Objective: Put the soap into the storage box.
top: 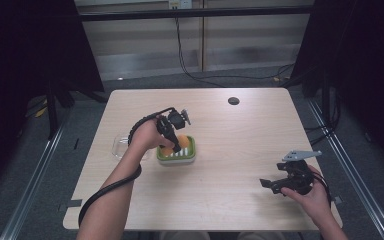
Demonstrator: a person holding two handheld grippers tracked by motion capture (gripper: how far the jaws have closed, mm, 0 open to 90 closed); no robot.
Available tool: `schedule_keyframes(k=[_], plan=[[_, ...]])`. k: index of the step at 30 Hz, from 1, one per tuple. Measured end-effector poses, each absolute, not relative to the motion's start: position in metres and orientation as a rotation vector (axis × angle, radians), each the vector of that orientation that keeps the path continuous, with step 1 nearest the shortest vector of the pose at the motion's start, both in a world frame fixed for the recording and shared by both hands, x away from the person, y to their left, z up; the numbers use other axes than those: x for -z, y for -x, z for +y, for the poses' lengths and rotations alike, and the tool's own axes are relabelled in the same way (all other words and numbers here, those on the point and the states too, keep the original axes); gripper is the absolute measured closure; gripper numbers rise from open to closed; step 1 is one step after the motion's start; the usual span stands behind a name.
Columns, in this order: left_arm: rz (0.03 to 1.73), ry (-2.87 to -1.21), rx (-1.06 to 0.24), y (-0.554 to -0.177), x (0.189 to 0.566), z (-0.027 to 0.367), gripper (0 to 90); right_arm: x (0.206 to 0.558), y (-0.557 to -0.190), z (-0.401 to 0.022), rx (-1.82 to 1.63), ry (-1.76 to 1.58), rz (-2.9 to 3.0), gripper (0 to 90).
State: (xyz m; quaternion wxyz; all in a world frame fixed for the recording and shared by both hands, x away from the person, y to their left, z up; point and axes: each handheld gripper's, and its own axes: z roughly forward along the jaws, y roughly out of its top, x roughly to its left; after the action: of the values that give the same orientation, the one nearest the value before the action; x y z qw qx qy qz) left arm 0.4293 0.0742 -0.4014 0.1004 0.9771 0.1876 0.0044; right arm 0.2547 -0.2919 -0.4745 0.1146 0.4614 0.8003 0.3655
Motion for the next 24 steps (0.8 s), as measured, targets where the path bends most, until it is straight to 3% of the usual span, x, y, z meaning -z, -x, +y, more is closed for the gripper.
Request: schedule_keyframes(k=[24], plan=[[0.525,-2.905,-0.006,-0.4382,0.4023,0.077,50.0,0.477,-0.2555,-0.2899,-1.053,-1.337,2.367,5.0]])
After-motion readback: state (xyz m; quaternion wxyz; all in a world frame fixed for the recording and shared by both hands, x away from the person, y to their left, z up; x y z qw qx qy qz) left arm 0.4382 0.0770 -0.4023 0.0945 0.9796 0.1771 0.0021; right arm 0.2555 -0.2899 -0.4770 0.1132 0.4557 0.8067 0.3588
